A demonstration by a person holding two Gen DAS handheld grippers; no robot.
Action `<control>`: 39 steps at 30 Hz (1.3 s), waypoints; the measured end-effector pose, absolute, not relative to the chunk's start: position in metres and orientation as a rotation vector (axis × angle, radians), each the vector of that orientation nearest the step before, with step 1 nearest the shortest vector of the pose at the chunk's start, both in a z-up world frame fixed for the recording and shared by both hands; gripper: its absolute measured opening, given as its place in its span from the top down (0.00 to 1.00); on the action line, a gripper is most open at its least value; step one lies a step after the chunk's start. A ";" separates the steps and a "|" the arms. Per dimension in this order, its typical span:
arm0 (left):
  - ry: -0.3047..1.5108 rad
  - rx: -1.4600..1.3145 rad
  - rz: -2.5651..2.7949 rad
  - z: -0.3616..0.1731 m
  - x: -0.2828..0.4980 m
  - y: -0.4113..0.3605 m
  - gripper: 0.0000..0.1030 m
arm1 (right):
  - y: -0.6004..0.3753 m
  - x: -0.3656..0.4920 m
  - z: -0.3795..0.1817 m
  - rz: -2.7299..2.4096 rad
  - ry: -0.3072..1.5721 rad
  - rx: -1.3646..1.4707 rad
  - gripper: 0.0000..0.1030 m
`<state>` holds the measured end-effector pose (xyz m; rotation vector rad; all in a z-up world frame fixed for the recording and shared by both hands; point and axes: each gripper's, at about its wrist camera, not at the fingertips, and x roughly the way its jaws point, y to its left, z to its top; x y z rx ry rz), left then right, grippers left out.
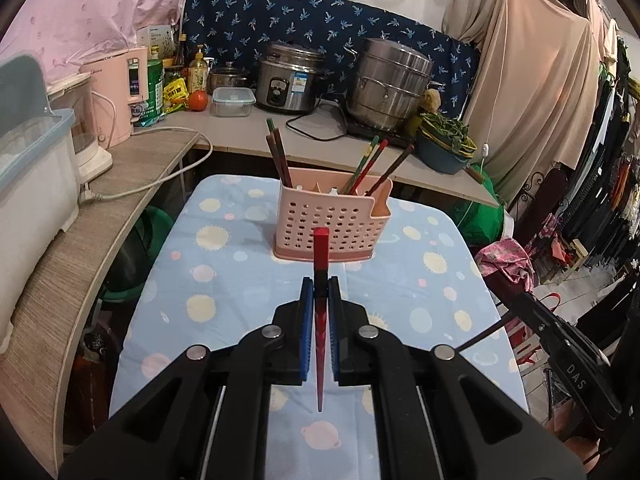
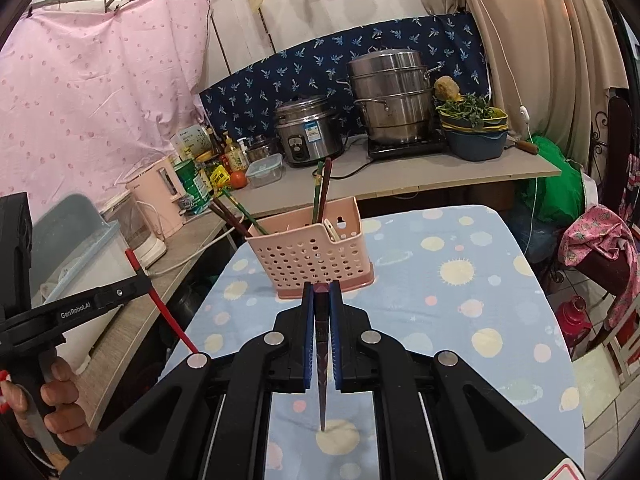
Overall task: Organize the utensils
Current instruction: 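Carry the red chopstick with the left tool while the right tool carries the dark-red one, then open the left tool over the basket while the right tool releases the dark-red chopstick into it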
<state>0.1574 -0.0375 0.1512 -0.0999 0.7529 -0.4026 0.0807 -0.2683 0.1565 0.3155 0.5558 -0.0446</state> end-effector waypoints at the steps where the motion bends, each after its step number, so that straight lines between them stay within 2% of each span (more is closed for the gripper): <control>1: 0.750 -0.100 -0.400 0.154 0.162 -0.039 0.93 | -0.272 0.086 0.161 -0.042 0.546 0.324 0.93; 10: 0.689 -0.128 -0.384 0.194 0.213 -0.047 0.93 | -0.296 0.136 0.212 -0.045 0.404 0.364 0.93; 16: 0.601 -0.134 -0.367 0.236 0.252 -0.059 0.93 | -0.307 0.182 0.251 -0.071 0.290 0.378 0.93; 21: 0.508 -0.123 -0.327 0.262 0.282 -0.072 0.93 | -0.320 0.224 0.262 -0.070 0.254 0.433 0.93; 26: 0.487 -0.120 -0.303 0.262 0.312 -0.081 0.93 | -0.323 0.258 0.250 -0.084 0.276 0.443 0.93; 39: 0.604 -0.125 -0.303 0.199 0.355 -0.095 0.93 | -0.315 0.309 0.179 -0.064 0.456 0.450 0.93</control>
